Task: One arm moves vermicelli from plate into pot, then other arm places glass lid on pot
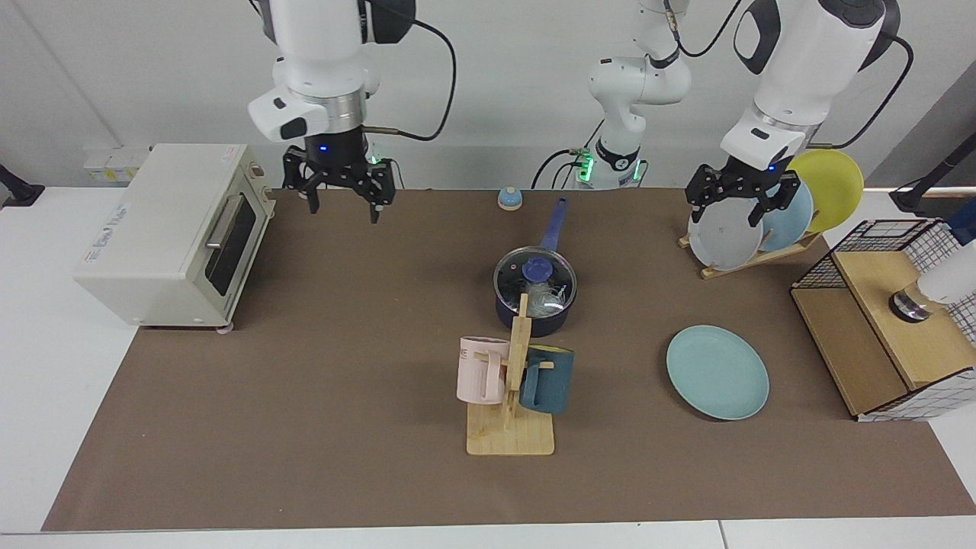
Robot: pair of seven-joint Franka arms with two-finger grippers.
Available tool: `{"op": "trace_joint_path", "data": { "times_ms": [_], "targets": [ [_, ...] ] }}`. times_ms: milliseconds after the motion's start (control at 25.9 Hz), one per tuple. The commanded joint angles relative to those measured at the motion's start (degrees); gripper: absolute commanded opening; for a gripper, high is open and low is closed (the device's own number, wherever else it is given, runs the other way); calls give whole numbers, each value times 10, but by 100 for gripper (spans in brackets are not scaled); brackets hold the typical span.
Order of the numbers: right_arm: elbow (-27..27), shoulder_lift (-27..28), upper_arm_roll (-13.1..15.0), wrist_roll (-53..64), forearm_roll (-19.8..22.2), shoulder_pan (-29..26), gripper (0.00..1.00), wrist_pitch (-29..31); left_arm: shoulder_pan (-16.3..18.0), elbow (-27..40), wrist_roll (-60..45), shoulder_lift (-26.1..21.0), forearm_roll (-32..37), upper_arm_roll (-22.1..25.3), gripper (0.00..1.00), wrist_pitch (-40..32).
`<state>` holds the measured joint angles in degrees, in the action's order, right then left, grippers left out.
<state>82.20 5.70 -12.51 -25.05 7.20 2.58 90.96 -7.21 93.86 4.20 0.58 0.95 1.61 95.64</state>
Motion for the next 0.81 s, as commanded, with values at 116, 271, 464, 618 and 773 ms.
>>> {"op": "trace_joint_path", "data": {
  "times_ms": [116,271,464,618,773],
  "targets": [
    [95,-86,77,58,-35,-2,99,0,0,1,0,7,-5,8,100,-9],
    [98,-89,93,71,-43,-3,99,-9,1,1,-1,7,-3,10,100,-9],
    [98,-90,93,109,-47,-3,99,-21,2,1,-1,7,-4,6,100,-10],
    [98,-89,93,105,-47,-3,99,-14,2,1,-1,7,-3,10,100,-10],
    [97,-89,93,105,-47,-3,99,-11,3,1,0,7,-2,12,100,-10]
  ]
}}
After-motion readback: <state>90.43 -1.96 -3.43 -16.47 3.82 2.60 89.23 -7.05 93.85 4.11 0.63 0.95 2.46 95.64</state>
